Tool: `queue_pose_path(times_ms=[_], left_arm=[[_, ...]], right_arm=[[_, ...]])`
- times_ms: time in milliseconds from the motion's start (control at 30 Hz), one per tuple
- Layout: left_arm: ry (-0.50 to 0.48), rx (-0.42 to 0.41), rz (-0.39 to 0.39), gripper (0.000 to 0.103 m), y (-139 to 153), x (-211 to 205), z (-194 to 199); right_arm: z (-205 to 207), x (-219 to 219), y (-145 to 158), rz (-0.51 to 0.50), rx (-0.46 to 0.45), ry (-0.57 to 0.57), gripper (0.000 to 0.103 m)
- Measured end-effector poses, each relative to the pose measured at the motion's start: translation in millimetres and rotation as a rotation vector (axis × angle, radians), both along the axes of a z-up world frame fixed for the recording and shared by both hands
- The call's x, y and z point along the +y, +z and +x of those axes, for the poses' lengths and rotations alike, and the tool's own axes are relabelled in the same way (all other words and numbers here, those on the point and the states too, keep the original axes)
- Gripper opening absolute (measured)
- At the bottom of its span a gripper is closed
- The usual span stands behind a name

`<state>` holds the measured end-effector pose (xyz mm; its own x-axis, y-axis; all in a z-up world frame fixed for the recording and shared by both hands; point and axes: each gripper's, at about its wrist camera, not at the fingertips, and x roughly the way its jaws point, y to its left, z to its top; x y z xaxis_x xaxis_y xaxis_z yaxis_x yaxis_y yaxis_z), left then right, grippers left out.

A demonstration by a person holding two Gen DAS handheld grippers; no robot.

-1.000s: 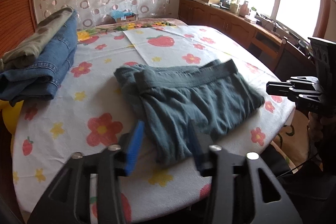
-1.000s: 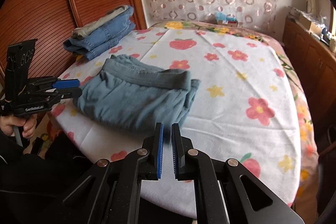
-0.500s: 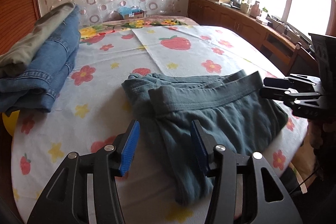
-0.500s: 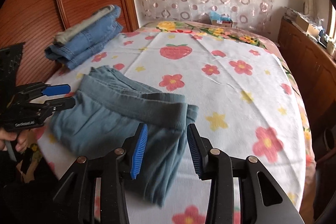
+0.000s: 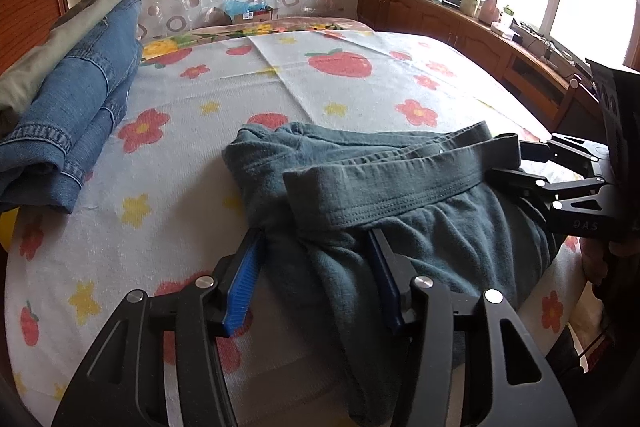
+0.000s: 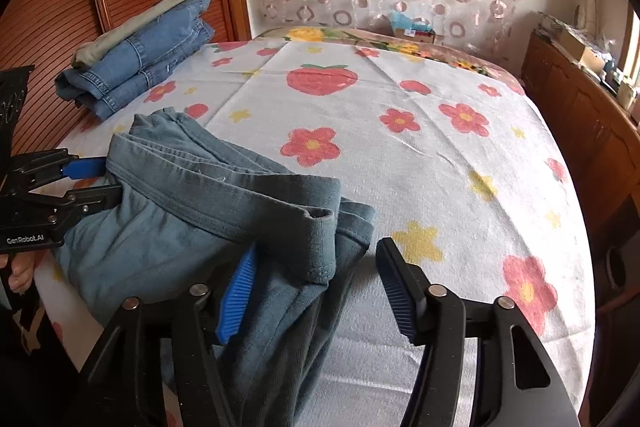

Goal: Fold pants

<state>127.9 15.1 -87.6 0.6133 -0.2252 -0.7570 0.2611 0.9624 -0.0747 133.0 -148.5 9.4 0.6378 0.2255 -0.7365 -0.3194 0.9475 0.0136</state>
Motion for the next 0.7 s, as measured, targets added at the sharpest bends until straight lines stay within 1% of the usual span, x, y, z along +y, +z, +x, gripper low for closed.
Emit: queue_pose_path(times_ms=[33,67,233,333,400,433,467,500,567,600,633,667,700], left_arm=[[0.012,-0.006,0.002,0.065,-1,2,0],[0.019,-0.008,0.003,0.068,-1,4,1],[0.016,0.008,-0.001,0.068,1,5,4],[0.022,-0.022,-0.027,0.068,8,9,4],[0.023,-0.048,-0.053,0.063,14,11,4],[0.02,-0.054,-0.062,0.058,17,11,5],[0.014,-0.058,-0.064,0.053,19,11,6],[0.007,-0.061,-0.064,0.051,20,10,7],[-0.009,-0.068,-0.058,0.043,21,6,10],[-0.014,-0.07,-0.054,0.041,21,5,11],[-0.023,-0.068,-0.052,0.035,21,3,13],[-0.028,-0.064,-0.047,0.034,20,2,14],[-0.031,-0.065,-0.044,0.032,19,2,15]], right_arm=[[0,0,0,-0.001,-0.001,0.001,0.064],[1,0,-1,0.001,-0.001,0.002,0.064],[0,-6,0,0.042,-0.005,-0.002,0.064],[-7,-13,4,0.064,-0.046,-0.017,0.063],[-10,-14,5,0.074,-0.062,-0.017,0.06],[-12,-14,5,0.078,-0.075,-0.015,0.056],[-14,-13,5,0.08,-0.084,-0.012,0.049],[-15,-13,5,0.084,-0.091,-0.003,0.046],[-17,-12,3,0.087,-0.088,0.01,0.03],[-17,-12,2,0.089,-0.086,0.013,0.027],[-17,-12,2,0.095,-0.082,0.02,0.021],[-17,-12,2,0.098,-0.081,0.025,0.017],[-17,-13,2,0.101,-0.083,0.023,0.015]])
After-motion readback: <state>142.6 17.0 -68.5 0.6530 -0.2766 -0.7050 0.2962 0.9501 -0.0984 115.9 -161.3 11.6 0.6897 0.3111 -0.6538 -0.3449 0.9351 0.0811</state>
